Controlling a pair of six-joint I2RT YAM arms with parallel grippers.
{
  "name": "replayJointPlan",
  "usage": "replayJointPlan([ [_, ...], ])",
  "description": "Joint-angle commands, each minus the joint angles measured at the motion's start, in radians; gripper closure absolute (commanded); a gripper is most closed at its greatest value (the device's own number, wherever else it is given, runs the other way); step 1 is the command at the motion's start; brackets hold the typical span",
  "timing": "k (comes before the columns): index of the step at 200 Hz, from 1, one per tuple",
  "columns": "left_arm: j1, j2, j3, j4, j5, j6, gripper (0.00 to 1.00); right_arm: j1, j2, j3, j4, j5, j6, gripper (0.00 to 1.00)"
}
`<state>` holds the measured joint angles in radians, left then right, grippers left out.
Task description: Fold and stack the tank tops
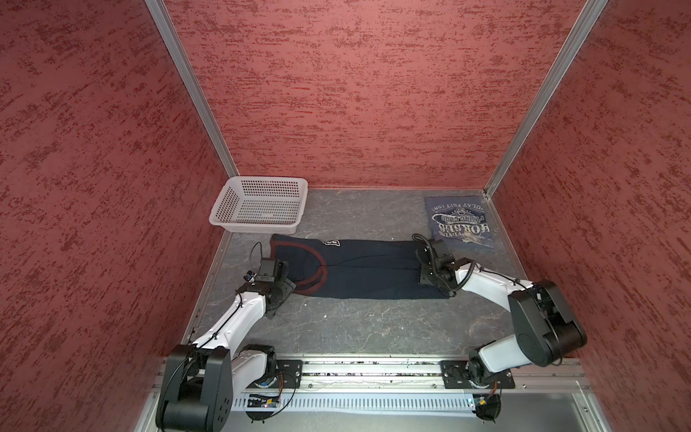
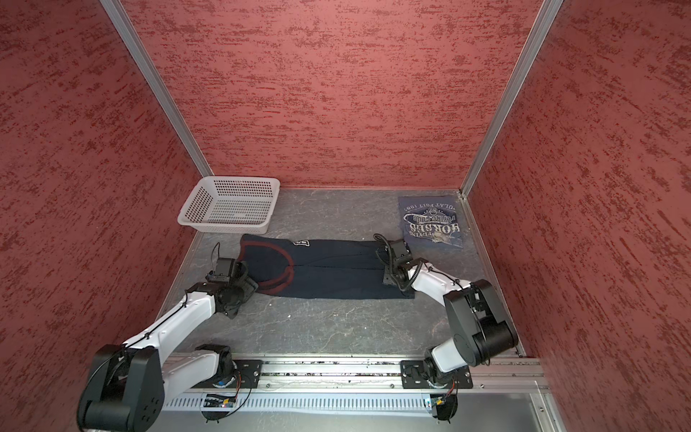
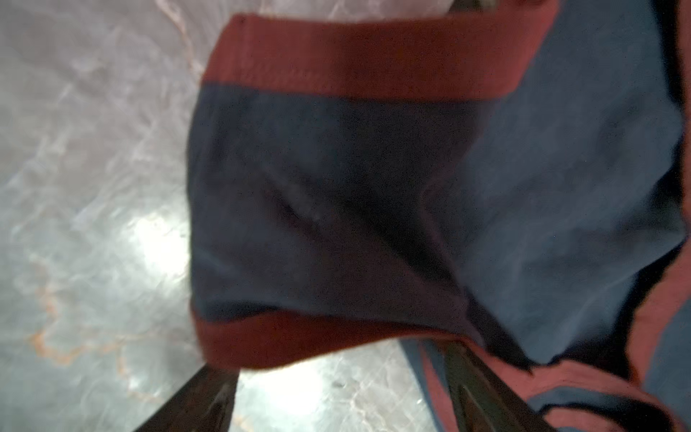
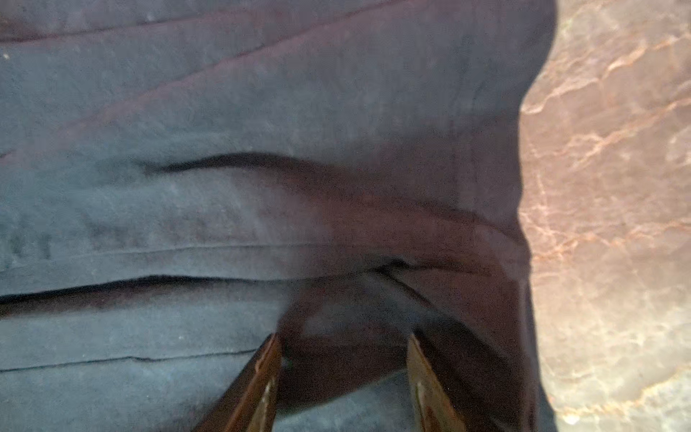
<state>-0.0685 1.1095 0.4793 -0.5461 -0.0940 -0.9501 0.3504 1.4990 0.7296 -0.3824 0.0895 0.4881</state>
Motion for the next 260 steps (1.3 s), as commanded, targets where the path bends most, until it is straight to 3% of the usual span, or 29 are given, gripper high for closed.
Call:
replayJointPlan([
  [1,0.028,0.01,0.025,0.063,-0.026,0.057,0.19,-0.006,-0.019,-0.011,-0.005,-0.004,-0.006,0.43],
  [38,0.09,0.026,0.128,0.05,-0.058,0.14,0.42,-0.007,0.0,-0.003,-0.004,0.003,-0.006,0.44],
  [66,0.099,0.096,0.209,0.057,-0.079,0.181,0.54,-0.007,0.009,-0.002,-0.006,0.008,-0.005,0.44],
  [136,0.162,0.354,0.32,0.107,-0.035,0.221,0.6,-0.007,-0.002,-0.001,-0.018,0.016,-0.006,0.43],
  [178,0.246,0.47,0.375,0.055,-0.045,0.207,0.54,-0.009,0.001,0.002,-0.033,0.042,0.001,0.43],
  [217,0.265,0.509,0.449,0.003,0.051,0.272,0.34,-0.01,-0.003,0.012,-0.04,0.047,-0.003,0.44],
  [260,0.239,0.452,0.476,-0.049,0.094,0.319,0.11,0.003,-0.099,0.04,-0.025,-0.033,-0.037,0.44],
])
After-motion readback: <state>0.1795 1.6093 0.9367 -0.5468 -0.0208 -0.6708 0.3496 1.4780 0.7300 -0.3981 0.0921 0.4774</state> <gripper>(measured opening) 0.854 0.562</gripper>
